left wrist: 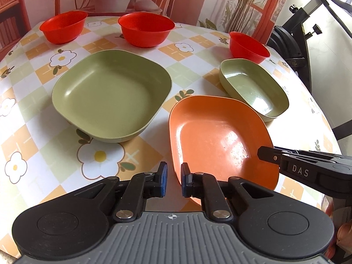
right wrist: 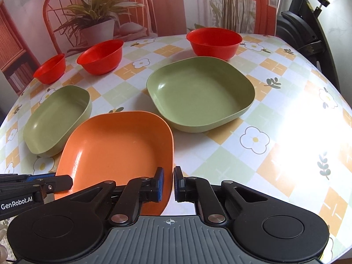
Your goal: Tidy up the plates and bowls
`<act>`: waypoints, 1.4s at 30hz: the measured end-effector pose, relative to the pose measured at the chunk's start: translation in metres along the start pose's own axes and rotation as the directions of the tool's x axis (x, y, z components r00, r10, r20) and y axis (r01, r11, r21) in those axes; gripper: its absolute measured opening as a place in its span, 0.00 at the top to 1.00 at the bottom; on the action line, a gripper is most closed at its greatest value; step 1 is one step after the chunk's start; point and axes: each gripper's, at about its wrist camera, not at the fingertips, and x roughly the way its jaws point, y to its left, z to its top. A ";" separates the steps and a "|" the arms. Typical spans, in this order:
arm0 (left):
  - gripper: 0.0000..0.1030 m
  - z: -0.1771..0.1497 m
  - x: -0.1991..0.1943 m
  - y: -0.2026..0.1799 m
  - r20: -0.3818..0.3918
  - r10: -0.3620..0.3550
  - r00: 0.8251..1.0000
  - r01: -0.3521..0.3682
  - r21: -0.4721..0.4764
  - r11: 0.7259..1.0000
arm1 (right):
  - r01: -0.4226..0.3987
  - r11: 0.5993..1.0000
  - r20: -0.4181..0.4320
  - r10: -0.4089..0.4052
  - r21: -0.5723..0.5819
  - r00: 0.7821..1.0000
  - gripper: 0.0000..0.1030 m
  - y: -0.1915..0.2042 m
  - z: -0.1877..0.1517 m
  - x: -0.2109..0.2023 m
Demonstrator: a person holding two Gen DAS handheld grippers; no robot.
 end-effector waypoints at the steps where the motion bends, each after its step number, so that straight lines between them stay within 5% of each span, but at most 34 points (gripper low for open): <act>1: 0.87 0.001 0.002 0.001 -0.001 0.000 1.000 0.000 -0.005 1.000 | -0.001 1.000 -0.002 0.001 0.001 1.000 0.91 0.000 0.000 0.000; 15: 0.91 0.000 -0.006 0.002 -0.002 0.003 1.000 -0.003 0.038 0.999 | -0.017 1.000 0.034 0.017 -0.010 0.999 0.95 0.006 0.004 -0.011; 28: 0.90 0.021 -0.053 0.011 0.104 -0.028 0.994 0.024 0.039 0.999 | -0.045 0.997 0.111 0.052 -0.065 0.992 0.95 0.023 0.031 -0.040; 42: 0.90 0.063 -0.115 0.024 0.243 -0.013 0.970 0.010 0.012 1.000 | -0.124 0.982 0.269 0.160 -0.144 0.950 0.95 0.061 0.101 -0.092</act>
